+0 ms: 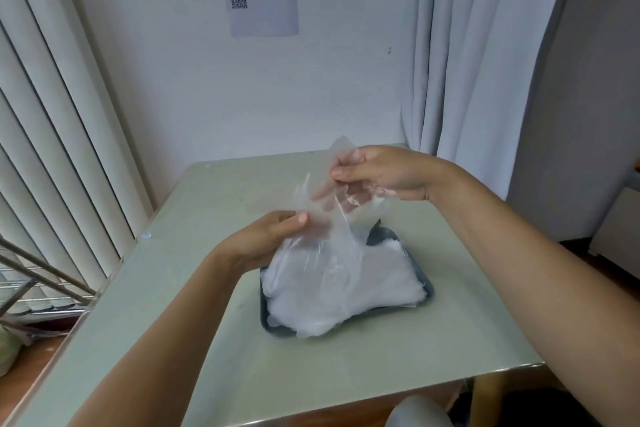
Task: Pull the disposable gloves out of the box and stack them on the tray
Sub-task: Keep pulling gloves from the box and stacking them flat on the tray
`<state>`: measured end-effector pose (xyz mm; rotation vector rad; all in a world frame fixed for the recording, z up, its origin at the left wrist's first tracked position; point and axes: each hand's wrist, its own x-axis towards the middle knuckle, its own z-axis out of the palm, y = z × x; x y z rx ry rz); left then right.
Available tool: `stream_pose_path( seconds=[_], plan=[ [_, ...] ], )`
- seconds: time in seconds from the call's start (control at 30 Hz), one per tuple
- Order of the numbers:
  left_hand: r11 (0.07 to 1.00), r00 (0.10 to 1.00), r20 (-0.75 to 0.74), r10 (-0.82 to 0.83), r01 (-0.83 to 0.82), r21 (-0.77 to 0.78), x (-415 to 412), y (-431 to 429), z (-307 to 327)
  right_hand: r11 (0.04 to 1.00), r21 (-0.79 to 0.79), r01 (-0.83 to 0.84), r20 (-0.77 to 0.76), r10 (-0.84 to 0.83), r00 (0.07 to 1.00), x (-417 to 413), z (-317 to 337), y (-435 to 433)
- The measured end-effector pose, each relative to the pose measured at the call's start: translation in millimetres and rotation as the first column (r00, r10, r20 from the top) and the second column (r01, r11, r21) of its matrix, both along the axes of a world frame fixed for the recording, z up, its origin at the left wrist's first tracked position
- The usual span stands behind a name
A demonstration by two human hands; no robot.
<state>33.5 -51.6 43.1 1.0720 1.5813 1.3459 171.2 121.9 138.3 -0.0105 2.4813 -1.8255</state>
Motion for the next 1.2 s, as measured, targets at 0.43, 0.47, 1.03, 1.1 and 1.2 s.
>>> stream_pose_path(
  seconds=[0.43, 0.47, 1.03, 1.1, 1.2],
  plan=[
    [0.9, 0.934, -0.231, 0.271, -0.331, -0.283, -20.9, 25.5, -32.1, 0.839, 0.225, 0.495, 0.255, -0.541, 0.801, 0.8, -126.3, 54.6],
    [0.882, 0.916, -0.309, 0.255, -0.351, -0.314, -20.8, 29.2, -37.1, 0.813, 0.278, 0.511, 0.252, -0.575, 0.778, 2.6, -134.2, 56.0],
    [0.841, 0.443, -0.796, -0.412, -0.15, -0.519, 47.4, 60.3, -70.0, 0.519, 0.606, 0.603, -0.107, -0.698, 0.708, 12.2, -145.3, 42.0],
    [0.834, 0.441, -0.791, -0.424, -0.15, -0.531, 45.8, 59.7, -76.4, 0.458, 0.576, 0.677, -0.337, -0.621, 0.708, 12.6, -140.9, 31.0],
    [0.85, 0.434, -0.802, -0.409, -0.138, -0.508, 43.7, 60.3, -83.2, 0.658, 0.493, 0.57, -0.306, -0.482, 0.821, 4.9, -141.1, 6.7]
  ],
)
